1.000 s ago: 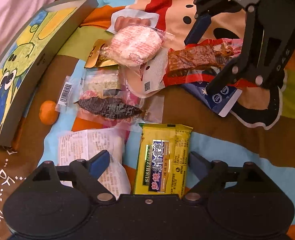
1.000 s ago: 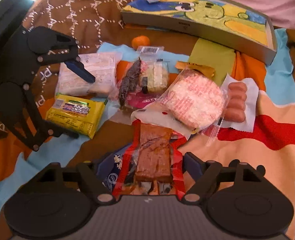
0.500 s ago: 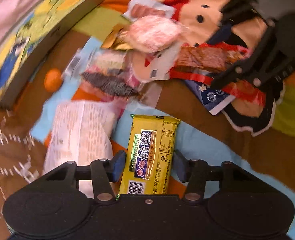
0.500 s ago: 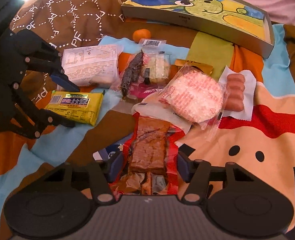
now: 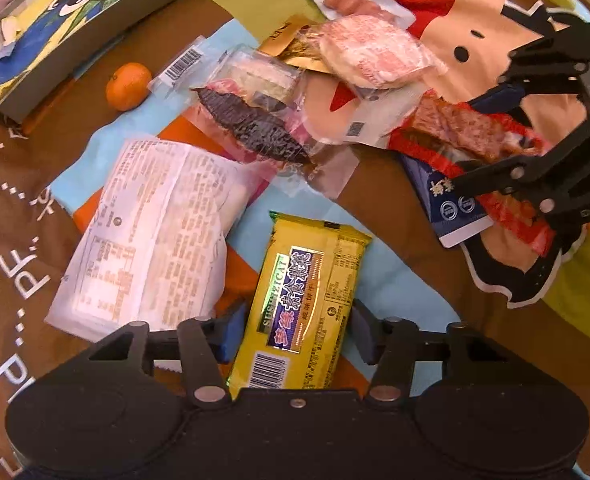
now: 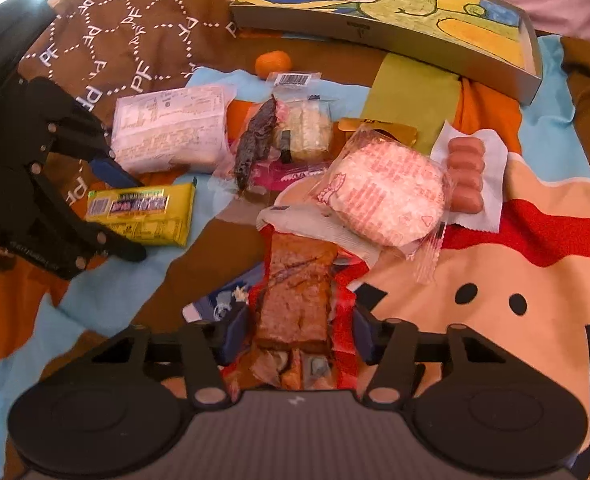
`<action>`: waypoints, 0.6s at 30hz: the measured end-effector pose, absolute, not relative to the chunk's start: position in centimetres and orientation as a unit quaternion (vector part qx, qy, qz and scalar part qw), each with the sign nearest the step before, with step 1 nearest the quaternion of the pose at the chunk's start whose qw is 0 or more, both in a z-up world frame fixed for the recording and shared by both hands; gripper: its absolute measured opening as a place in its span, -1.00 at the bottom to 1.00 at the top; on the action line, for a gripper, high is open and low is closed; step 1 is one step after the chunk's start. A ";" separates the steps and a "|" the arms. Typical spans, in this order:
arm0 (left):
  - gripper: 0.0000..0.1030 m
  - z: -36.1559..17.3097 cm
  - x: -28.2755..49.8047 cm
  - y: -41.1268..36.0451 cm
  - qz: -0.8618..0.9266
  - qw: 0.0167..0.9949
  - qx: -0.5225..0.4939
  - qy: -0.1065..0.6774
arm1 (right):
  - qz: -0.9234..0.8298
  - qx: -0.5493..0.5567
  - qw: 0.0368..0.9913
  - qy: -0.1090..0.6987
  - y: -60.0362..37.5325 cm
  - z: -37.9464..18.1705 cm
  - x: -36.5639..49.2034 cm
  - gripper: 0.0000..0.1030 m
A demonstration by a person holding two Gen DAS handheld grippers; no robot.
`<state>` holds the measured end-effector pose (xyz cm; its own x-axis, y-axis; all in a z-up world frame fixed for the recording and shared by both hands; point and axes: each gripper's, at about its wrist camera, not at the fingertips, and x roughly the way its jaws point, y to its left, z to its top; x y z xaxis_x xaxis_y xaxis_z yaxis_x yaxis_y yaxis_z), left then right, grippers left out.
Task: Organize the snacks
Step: 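Lift the yellow wafer bar with the left tool while the right tool lifts the red meat-strip pack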
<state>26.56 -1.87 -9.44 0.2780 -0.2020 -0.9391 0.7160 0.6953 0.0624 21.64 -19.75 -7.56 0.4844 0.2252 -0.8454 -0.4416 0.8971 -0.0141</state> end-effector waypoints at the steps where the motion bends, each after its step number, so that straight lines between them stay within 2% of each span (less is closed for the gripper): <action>1: 0.04 -9.3 26.5 -2.0 -0.293 0.761 0.247 0.523 | 0.199 -0.121 0.853 0.467 -19.8 -7.5 21.3 0.03; 8: 0.00 -8.7 26.7 -1.7 -0.256 0.764 0.187 0.563 | 0.223 -0.148 0.844 0.464 -19.7 -6.9 19.6 0.00; 18: -0.03 -7.1 23.7 0.3 -0.248 0.786 0.144 0.547 | 0.303 -0.280 0.834 0.366 -16.4 -6.0 15.8 -0.01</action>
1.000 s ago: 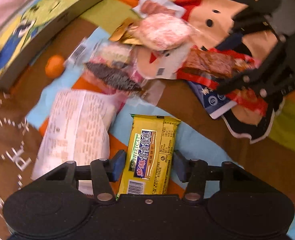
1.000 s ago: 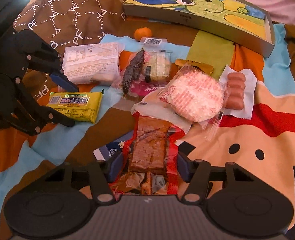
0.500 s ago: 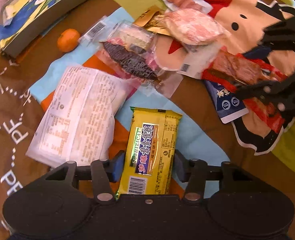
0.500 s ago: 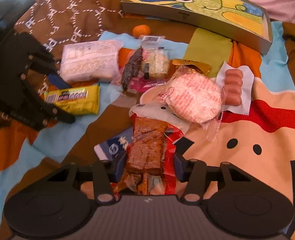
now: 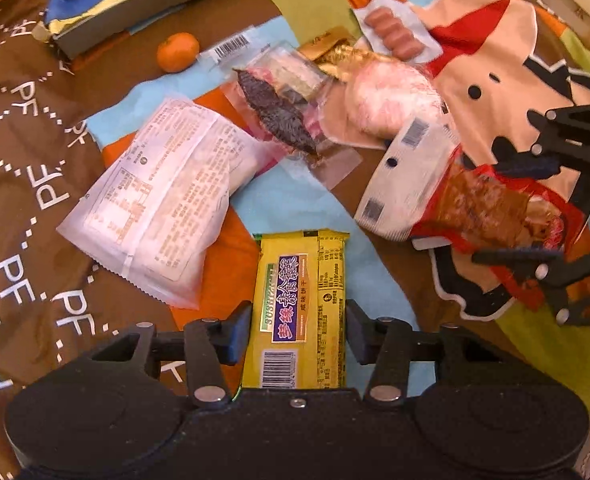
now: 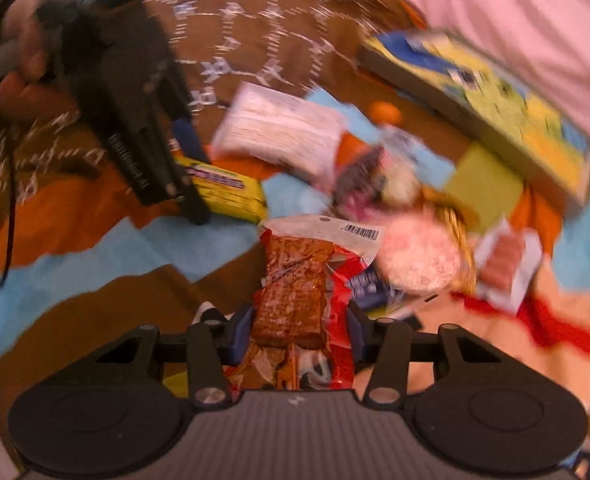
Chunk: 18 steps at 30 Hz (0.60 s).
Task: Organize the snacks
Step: 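Lift the yellow wafer bar with the left tool while the right tool lifts the red meat-strip pack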
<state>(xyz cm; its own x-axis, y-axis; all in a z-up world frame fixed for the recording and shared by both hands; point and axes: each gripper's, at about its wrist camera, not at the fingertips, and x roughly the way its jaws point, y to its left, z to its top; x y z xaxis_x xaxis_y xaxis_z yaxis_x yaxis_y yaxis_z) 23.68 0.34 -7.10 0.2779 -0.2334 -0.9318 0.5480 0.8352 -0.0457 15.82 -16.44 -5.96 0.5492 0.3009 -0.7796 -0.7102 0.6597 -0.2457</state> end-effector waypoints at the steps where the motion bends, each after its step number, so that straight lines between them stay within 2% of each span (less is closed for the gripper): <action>1: -0.03 -7.0 23.5 0.5 -0.246 0.789 0.140 0.545 | 0.305 -0.298 0.833 0.352 -16.1 -6.0 15.5 -0.01; 7: -0.03 -8.2 23.6 -0.2 -0.217 0.784 0.152 0.562 | 0.297 -0.374 0.821 0.313 -14.8 -6.8 15.2 0.00; 11: -0.02 -8.8 23.7 0.0 -0.221 0.782 0.158 0.561 | 0.297 -0.383 0.818 0.310 -14.8 -7.1 15.5 0.00; 15: 0.13 -9.2 24.0 -0.5 -0.237 0.781 0.174 0.551 | 0.299 -0.385 0.815 0.313 -14.7 -7.2 15.5 0.00; 18: 0.15 -9.4 24.3 -0.8 -0.236 0.779 0.174 0.554 | 0.299 -0.393 0.812 0.310 -14.5 -7.4 15.5 0.00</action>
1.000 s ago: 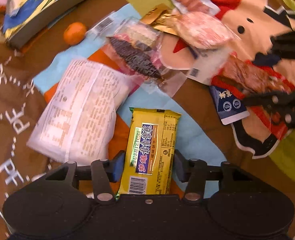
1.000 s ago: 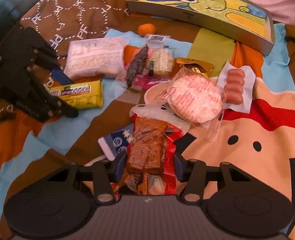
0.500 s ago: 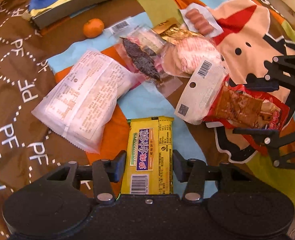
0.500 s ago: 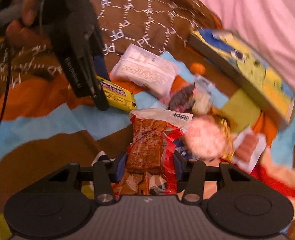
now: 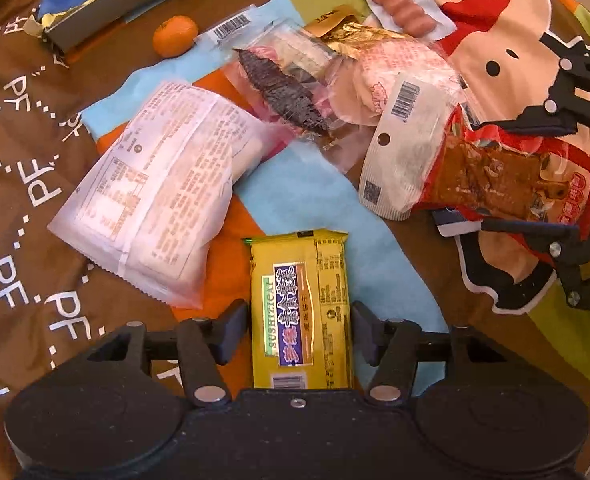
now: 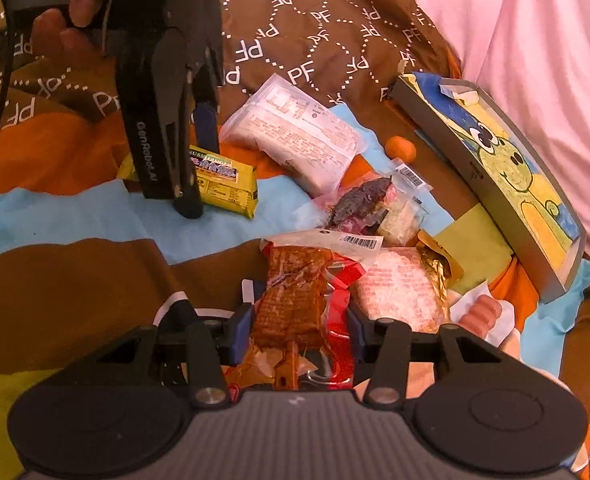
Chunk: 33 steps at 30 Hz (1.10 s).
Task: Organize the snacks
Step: 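Lift the yellow wafer bar with the left tool while the right tool lifts the red meat-strip pack, then lower both held snacks into the grey frog tray and open both tools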
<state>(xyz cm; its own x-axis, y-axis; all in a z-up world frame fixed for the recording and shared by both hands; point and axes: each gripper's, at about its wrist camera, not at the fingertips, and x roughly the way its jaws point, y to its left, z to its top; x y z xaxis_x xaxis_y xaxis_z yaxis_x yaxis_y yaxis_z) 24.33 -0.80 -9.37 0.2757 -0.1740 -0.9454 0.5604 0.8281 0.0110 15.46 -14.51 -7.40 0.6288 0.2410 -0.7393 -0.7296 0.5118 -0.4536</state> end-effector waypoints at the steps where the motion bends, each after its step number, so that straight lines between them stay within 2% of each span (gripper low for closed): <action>1: 0.13 -9.3 24.4 -0.9 -0.234 0.779 0.174 0.555 | 0.298 -0.400 0.810 0.309 -14.3 -7.5 15.4 0.00; 2: 0.00 -9.3 24.6 -1.1 -0.233 0.780 0.173 0.554 | 0.297 -0.406 0.808 0.308 -14.2 -7.7 15.4 0.00; 3: -0.01 -9.2 24.5 -1.1 -0.232 0.781 0.172 0.554 | 0.297 -0.413 0.805 0.304 -14.0 -7.8 15.4 0.00; 15: -0.02 -7.7 22.4 -1.0 -0.192 0.815 0.171 0.519 | 0.267 -0.597 0.743 0.142 -13.2 -10.0 13.1 0.00; 25: -0.02 -4.6 24.5 -0.4 -0.160 0.868 0.116 0.456 | 0.225 -0.558 0.788 0.131 -12.6 -7.1 17.5 0.00; 33: -0.02 -1.2 29.6 -0.7 -0.115 0.918 0.087 0.369 | 0.157 -0.521 0.833 0.101 -12.6 -4.4 23.6 0.00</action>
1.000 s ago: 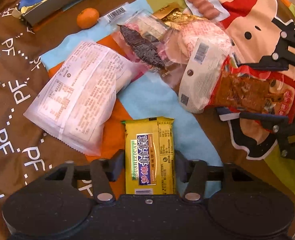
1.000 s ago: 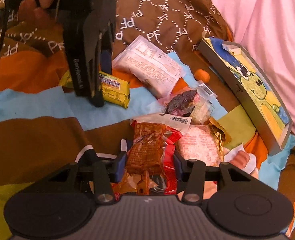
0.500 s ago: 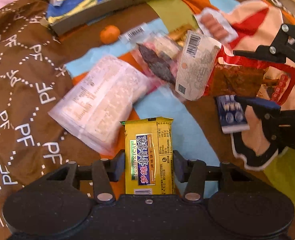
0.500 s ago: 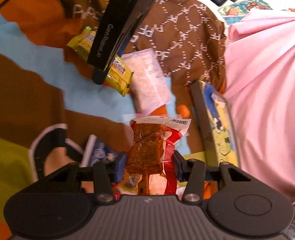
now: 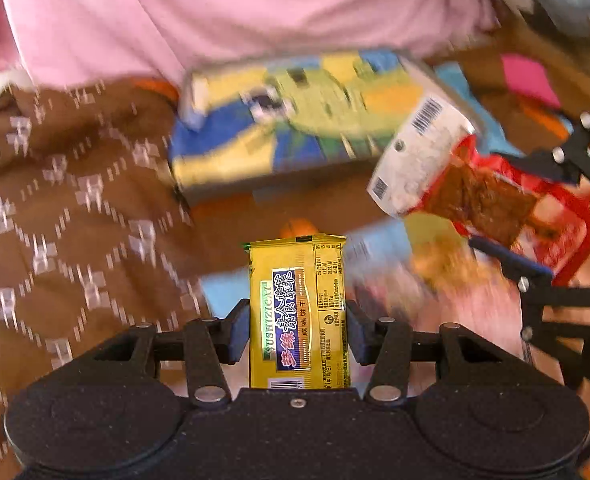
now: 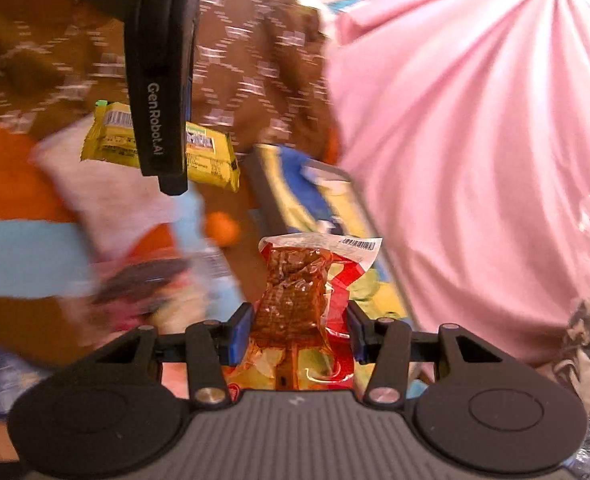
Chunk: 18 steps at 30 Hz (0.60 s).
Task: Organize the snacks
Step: 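Lower both held snacks into the grey frog tray and open both tools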
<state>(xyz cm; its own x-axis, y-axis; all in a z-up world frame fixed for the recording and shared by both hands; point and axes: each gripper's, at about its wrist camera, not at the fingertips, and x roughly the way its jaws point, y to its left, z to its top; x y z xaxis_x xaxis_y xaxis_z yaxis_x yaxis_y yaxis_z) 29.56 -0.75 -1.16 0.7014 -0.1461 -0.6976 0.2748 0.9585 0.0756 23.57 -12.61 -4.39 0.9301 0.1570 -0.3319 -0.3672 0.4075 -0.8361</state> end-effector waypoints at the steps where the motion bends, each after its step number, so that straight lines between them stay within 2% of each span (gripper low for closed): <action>1: -0.02 -0.6 30.6 -0.9 -0.107 0.925 0.082 0.356 | 0.148 -0.518 0.837 0.098 -12.6 -4.1 24.6 0.00; 10: -0.02 2.9 40.0 -2.6 -0.040 0.953 0.033 0.298 | 0.096 -0.490 0.863 0.076 -13.3 -1.5 32.3 0.01; 18: -0.01 2.6 45.8 -4.1 0.011 0.963 0.010 0.268 | 0.066 -0.473 0.877 0.063 -13.4 -1.4 37.9 0.01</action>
